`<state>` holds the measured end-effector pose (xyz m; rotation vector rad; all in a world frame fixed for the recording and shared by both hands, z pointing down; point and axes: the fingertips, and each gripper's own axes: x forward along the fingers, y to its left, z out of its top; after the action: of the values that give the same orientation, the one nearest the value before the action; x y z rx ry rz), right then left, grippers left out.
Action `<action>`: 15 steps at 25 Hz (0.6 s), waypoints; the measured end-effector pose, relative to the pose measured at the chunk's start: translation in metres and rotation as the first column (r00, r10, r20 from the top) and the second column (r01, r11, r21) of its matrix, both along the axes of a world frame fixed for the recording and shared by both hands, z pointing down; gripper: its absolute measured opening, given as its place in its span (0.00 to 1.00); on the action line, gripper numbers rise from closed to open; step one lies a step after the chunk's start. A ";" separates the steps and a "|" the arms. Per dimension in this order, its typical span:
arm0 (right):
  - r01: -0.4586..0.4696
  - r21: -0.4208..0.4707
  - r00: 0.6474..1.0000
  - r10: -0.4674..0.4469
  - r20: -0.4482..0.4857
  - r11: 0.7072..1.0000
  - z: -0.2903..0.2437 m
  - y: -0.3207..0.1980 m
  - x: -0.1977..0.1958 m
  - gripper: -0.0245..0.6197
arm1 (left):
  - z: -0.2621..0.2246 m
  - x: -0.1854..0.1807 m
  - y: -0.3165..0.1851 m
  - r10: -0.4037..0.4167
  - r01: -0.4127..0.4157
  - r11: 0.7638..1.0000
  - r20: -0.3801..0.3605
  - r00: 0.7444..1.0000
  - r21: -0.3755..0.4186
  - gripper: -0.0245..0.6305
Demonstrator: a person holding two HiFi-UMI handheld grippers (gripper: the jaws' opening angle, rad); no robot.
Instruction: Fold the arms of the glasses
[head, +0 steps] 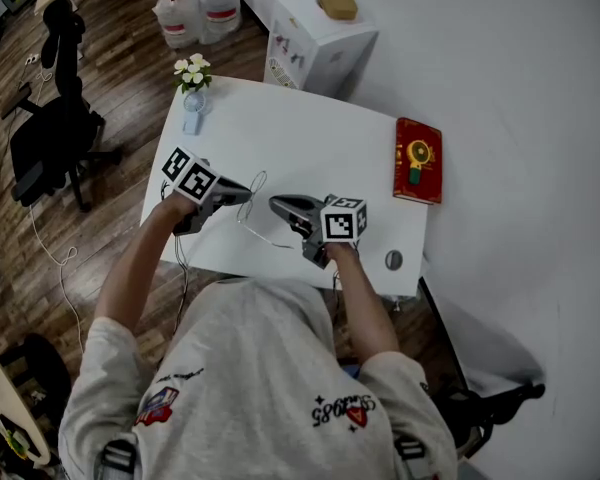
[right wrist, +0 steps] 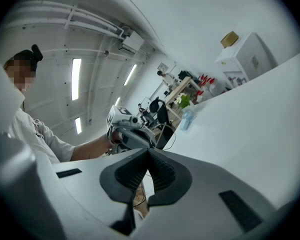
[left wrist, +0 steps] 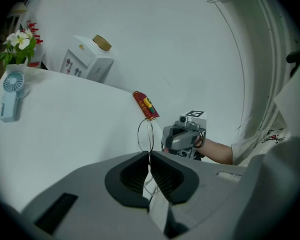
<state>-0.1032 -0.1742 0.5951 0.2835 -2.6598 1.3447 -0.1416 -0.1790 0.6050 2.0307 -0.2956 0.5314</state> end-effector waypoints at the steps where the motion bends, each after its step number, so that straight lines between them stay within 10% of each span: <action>1: -0.044 0.019 0.999 0.044 0.000 0.999 -0.002 -0.008 0.007 0.05 | 0.002 -0.004 -0.004 -0.025 0.025 1.000 0.004 1.000 0.002 0.06; 6: -0.279 0.080 0.960 0.278 0.030 0.957 -0.017 -0.039 0.044 0.08 | 0.009 -0.029 -0.029 -0.192 0.191 0.981 0.017 0.981 0.030 0.06; 10: -0.441 0.077 0.898 0.439 0.043 0.894 -0.011 -0.052 0.074 0.29 | 0.008 -0.046 -0.048 -0.318 0.318 0.947 0.000 0.948 0.039 0.06; 15: -0.510 0.032 0.860 0.509 0.024 0.860 0.011 -0.042 0.084 0.40 | 0.004 -0.063 -0.068 -0.443 0.444 0.895 -0.030 0.896 0.040 0.06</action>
<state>-0.0188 -0.2163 0.6062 1.0524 -2.7310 1.4189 -0.2043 -0.2470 0.6086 1.9259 -0.7450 0.2173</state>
